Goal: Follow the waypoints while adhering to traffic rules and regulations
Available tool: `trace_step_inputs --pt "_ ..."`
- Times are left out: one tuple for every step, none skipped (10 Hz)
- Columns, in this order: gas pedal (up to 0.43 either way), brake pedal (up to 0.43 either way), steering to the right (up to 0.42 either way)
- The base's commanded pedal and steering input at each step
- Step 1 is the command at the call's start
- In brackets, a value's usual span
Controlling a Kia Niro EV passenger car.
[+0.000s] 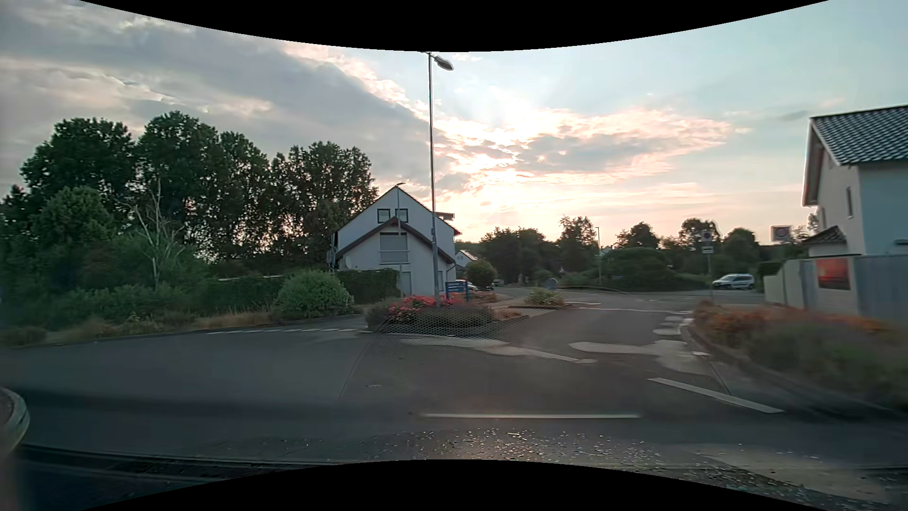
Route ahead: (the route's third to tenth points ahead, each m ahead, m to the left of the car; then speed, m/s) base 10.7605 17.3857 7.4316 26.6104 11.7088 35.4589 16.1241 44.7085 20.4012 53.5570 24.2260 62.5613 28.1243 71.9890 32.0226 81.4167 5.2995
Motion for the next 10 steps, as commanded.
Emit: trace_step_inputs --pt "0.008 0.0 -0.387" --pt "0.008 0.0 -0.391" --pt "0.008 0.0 -0.395" --pt "0.008 0.0 -0.397" --pt "0.008 0.0 -0.396" --pt "0.008 0.0 -0.396" --pt "0.008 0.0 -0.396" --pt "0.008 0.0 -0.396" --pt "0.008 0.0 -0.395" --pt "0.008 0.0 -0.395"
